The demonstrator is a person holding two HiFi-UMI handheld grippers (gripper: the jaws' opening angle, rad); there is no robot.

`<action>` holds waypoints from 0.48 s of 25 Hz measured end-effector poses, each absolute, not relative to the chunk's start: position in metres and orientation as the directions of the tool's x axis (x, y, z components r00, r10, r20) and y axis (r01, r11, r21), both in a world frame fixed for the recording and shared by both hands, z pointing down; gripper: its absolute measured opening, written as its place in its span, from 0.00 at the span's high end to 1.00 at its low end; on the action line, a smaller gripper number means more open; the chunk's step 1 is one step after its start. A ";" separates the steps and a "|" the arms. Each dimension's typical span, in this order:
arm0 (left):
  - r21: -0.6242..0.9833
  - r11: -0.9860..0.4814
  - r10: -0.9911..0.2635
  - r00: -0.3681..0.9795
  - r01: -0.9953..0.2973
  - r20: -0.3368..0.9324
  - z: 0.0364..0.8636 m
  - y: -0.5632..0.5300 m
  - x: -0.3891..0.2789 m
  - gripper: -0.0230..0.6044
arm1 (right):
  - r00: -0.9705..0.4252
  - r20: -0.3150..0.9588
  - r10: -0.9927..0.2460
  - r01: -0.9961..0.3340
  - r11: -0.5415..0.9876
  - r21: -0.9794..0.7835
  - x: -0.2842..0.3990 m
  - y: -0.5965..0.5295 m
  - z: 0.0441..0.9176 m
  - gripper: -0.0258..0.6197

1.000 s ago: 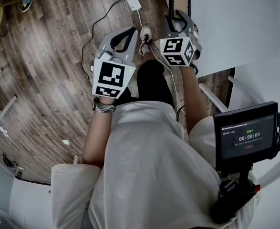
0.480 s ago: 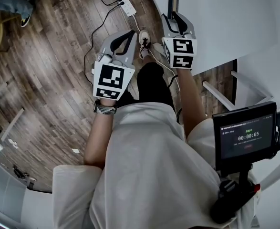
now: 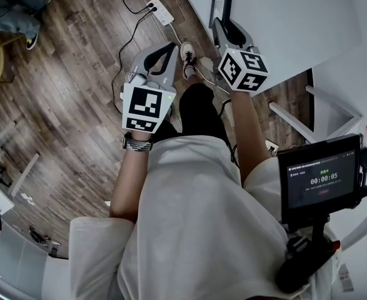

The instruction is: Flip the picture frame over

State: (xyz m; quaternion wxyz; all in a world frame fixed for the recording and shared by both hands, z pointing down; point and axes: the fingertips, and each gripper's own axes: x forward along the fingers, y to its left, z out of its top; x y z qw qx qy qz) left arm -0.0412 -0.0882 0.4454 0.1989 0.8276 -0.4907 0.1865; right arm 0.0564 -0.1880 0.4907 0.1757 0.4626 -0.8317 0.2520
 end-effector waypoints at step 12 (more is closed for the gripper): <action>0.158 -0.493 -0.704 0.499 -0.856 0.506 0.449 -0.098 -0.028 0.96 | -0.517 0.538 -0.666 -0.844 0.293 -0.449 0.086 -0.188 0.505 0.82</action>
